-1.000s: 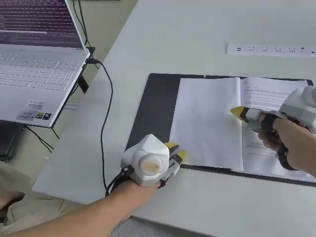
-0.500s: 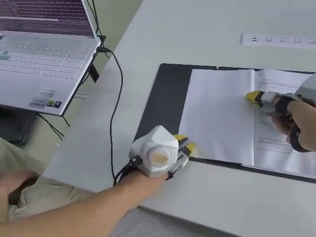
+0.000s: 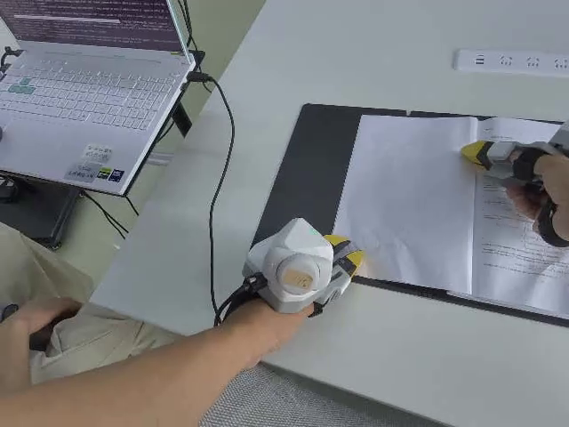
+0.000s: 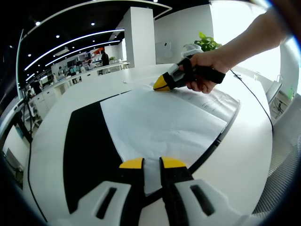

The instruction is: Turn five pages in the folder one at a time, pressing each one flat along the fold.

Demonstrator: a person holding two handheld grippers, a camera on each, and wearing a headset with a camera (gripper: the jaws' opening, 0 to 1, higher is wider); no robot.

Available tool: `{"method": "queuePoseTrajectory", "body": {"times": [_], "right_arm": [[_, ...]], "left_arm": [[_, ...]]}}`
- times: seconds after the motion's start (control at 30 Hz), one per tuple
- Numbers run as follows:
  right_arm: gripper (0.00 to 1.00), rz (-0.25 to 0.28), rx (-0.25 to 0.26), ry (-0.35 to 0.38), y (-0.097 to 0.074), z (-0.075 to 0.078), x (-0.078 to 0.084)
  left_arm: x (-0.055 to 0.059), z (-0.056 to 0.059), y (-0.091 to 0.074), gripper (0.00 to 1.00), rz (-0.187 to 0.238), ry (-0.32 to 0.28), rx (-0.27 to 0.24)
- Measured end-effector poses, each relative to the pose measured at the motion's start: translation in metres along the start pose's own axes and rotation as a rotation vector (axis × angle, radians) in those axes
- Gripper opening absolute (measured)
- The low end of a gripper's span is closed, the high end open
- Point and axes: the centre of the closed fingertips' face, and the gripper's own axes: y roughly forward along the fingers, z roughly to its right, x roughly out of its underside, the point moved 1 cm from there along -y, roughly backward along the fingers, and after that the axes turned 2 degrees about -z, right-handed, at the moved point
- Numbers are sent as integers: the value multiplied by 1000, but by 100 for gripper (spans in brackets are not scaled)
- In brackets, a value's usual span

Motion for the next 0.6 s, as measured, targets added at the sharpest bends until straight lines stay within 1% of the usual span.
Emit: {"method": "queuePoseTrajectory", "body": {"times": [0.13, 0.37, 0.5, 0.6], "right_arm": [[0, 12, 2, 11, 5, 3, -5], [0, 53, 0, 53, 14, 4, -16], [0, 82, 9, 62, 17, 3, -23], [0, 93, 13, 62, 19, 3, -26]], "left_arm": [[0, 0, 0, 11, 2, -1, 1], [0, 0, 0, 11, 6, -4, 0], [1, -1, 0, 11, 12, -9, -1], [1, -1, 0, 11, 12, -7, 0]]}}
